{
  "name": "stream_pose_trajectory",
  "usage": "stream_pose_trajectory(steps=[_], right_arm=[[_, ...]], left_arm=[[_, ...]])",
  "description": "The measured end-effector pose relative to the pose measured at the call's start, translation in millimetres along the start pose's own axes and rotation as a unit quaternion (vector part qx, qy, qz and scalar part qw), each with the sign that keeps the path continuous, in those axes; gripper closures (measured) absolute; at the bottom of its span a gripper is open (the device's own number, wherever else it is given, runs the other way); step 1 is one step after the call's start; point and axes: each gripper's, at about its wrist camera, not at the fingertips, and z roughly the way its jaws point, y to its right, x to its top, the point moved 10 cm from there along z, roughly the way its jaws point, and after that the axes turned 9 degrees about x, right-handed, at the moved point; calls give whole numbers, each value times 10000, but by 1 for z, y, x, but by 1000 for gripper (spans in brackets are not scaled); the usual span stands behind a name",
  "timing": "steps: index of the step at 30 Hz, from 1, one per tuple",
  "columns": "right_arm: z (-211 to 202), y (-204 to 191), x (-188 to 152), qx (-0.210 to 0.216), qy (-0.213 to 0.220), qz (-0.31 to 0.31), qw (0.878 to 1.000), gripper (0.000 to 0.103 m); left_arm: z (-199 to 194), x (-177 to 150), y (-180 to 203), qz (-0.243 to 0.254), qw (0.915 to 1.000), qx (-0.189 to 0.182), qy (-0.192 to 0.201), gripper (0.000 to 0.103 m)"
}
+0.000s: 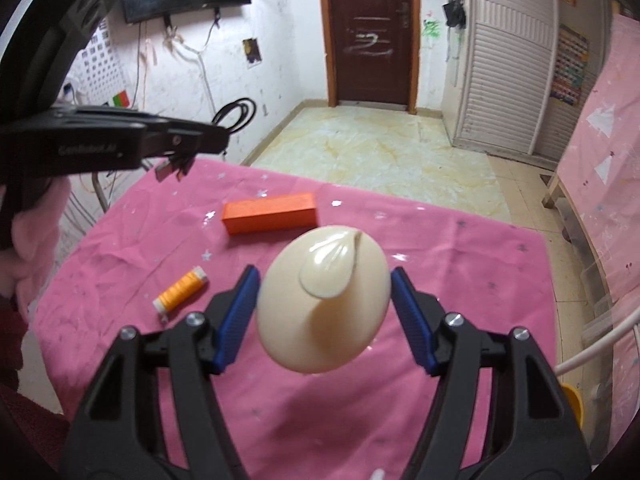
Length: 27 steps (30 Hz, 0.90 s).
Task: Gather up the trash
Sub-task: 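Carry the cable and cream lid over the yellow bin and open both tools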
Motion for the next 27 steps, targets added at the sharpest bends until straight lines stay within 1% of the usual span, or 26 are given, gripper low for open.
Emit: stream_pose_trajectory(steps=[7,15,16,21,25,27], right_arm=[[-41,38,-9,-137,356,296,9988,38],[-88,94,-35,-384,707,805,9935,38],[-95,104,-40,-436,756,889,9922,38],[-122,143,-62,-651,923,1238,9859,38],[-143,174,-82,-822,1024,1493,9800,38],[-153,190,-92,-922,1068,1615,9767,38]], left_arm=[[-14,6,53,292,9995,-3,84,93],[-11,1,144,803,9965,-245,20,93],[-12,1,160,890,9956,-309,16,93],[-12,-2,217,1233,9912,-486,17,93],[-12,-6,268,1565,9857,-633,8,93],[-12,-6,287,1672,9835,-686,-8,93]])
